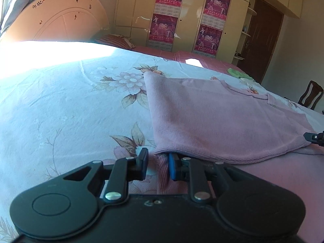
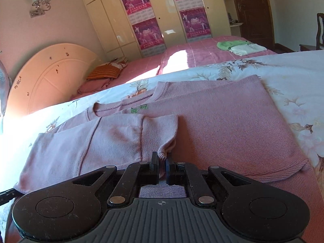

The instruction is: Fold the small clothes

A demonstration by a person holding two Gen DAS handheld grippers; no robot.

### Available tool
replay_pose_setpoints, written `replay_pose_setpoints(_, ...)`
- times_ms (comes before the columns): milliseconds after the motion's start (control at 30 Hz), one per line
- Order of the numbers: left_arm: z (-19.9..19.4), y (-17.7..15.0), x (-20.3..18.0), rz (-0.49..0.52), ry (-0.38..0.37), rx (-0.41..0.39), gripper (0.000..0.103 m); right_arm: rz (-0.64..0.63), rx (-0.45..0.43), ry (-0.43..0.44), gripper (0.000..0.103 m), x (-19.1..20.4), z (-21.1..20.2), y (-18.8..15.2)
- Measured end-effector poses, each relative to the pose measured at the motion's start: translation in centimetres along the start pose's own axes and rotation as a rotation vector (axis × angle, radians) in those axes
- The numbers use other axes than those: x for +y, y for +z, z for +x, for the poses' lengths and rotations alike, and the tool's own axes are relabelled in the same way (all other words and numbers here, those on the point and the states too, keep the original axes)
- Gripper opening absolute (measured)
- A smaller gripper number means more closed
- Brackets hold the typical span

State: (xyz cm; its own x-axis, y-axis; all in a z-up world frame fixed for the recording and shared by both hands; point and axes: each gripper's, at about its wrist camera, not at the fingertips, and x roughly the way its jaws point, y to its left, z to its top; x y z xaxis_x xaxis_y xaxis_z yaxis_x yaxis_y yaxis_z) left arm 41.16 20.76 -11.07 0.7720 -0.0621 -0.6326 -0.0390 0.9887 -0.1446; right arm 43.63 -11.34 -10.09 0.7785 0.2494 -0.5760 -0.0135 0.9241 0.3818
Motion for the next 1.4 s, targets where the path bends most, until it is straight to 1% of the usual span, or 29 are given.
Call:
replay_pose_setpoints(100,-0.4,-0.1,0.4,0.02,-0.013,0.012,0.023,-0.007,0.006,-0.005,0.005,0.2,-0.2,0.2)
replay_pose_setpoints(133,-0.9,-0.1,0.7,0.019,-0.016,0.01,0.027,-0.008,0.007,-0.003,0.005,0.2,-0.4,0.2)
replay_pose_setpoints(167,-1.6,-0.1,0.9,0.012,-0.002,-0.009,0.035,-0.013,0.007,-0.002,0.005,0.2,-0.5,0.1)
replay_pose_setpoints(200,-2.7,0.0,1.0,0.002,0.014,-0.051,0.035,-0.02,0.009,-0.003,0.005,0.2,-0.6,0.1)
replay_pose_setpoints(233,-3.6,0.2,1.1,-0.014,0.021,-0.098,0.039,-0.025,0.011,-0.003,0.005,0.2,-0.6,0.1)
replay_pose_setpoints(267,-4.4,0.5,0.9,-0.034,0.003,-0.137,0.043,-0.028,0.013,-0.002,0.005,0.2,-0.6,0.0)
replay_pose_setpoints(333,-4.5,1.3,-0.1,-0.019,-0.058,-0.157,0.048,-0.032,0.018,-0.006,0.005,0.3,-0.2,0.1)
replay_pose_setpoints(400,-2.7,2.1,-1.9,0.035,-0.09,-0.113,0.05,-0.026,0.022,-0.013,0.005,0.3,0.0,0.0)
replay_pose_setpoints(433,-1.3,2.3,-2.4,0.04,-0.102,-0.062,0.051,-0.023,0.025,-0.018,0.005,0.3,0.1,-0.1)
replay_pose_setpoints(467,0.7,2.2,-2.5,0.034,-0.113,0.023,0.052,-0.017,0.03,-0.026,0.005,0.3,0.3,-0.2)
replay_pose_setpoints(500,2.1,1.9,-2.4,0.03,-0.116,0.064,0.051,-0.01,0.034,-0.04,0.005,0.3,0.3,-0.1)
replay_pose_setpoints(533,2.1,1.9,-2.5,0.046,-0.119,0.036,0.052,-0.001,0.031,-0.051,0.005,0.2,0.1,0.1)
replay_pose_setpoints(567,2.1,2.3,-2.6,0.047,-0.118,0.059,0.052,0.012,0.015,-0.077,0.007,0.1,-0.5,0.3)
replay_pose_setpoints(600,1.8,2.7,-2.6,0.041,-0.124,0.05,0.055,0.011,-0.009,-0.091,0.01,0.1,-1.2,0.6)
replay_pose_setpoints(667,1.3,3.7,-2.6,0.04,-0.143,-0.019,0.069,-0.016,-0.045,-0.057,0.013,0.5,-1.9,1.5)
replay_pose_setpoints(700,1.7,4.2,-2.8,0.052,-0.153,-0.023,0.071,-0.032,-0.044,-0.034,0.013,1.0,-1.6,2.0)
replay_pose_setpoints(767,3.5,5.0,-3.7,0.07,-0.146,0.007,0.071,-0.058,-0.034,0.002,0.012,2.2,-0.3,2.6)
replay_pose_setpoints(833,5.4,5.2,-4.0,0.066,-0.148,0.044,0.071,-0.091,-0.019,0.017,0.013,3.7,1.7,2.9)
replay_pose_setpoints(867,6.6,4.9,-3.6,0.05,-0.143,0.069,0.07,-0.108,0.003,0.008,0.012,4.0,2.9,2.8)
replay_pose_setpoints(900,6.7,4.7,-3.4,0.052,-0.151,0.046,0.07,-0.128,0.055,-0.038,0.013,4.1,4.4,2.5)
replay_pose_setpoints(933,6.6,5.0,-3.2,0.047,-0.156,0.058,0.069,-0.133,0.073,-0.046,0.013,3.7,5.2,2.2)
replay_pose_setpoints(967,6.3,5.4,-3.1,0.037,-0.155,0.062,0.066,-0.127,0.07,-0.038,0.013,3.5,5.0,2.4)
replay_pose_setpoints(1000,5.8,5.9,-2.9,0.027,-0.15,0.044,0.066,-0.127,0.07,-0.035,0.013,3.4,4.7,2.5)
replay_pose_setpoints(1033,5.5,6.5,-2.6,0.019,-0.15,0.008,0.069,-0.134,0.04,-0.034,0.013,3.4,4.2,2.7)
replay_pose_setpoints(1067,5.9,7.2,-2.4,0.012,-0.156,-0.003,0.07,-0.14,0.019,-0.023,0.013,3.5,4.0,2.9)
replay_pose_setpoints(1133,8.1,8.6,-2.2,0.001,-0.146,0.027,0.07,-0.142,0.045,-0.016,0.013,3.7,5.1,3.3)
replay_pose_setpoints(1200,10.6,9.9,-1.8,-0.019,-0.134,0.058,0.067,-0.167,0.081,-0.057,0.013,4.2,7.2,3.8)
replay_pose_setpoints(1300,13.7,12.1,-0.8,-0.072,-0.173,0.093,0.067,-0.177,0.071,-0.073,0.013,4.2,8.8,4.8)
replay_pose_setpoints(1400,14.6,12.6,-0.6,-0.086,-0.183,0.099,0.067,-0.197,0.069,-0.071,0.013,3.9,9.3,4.7)
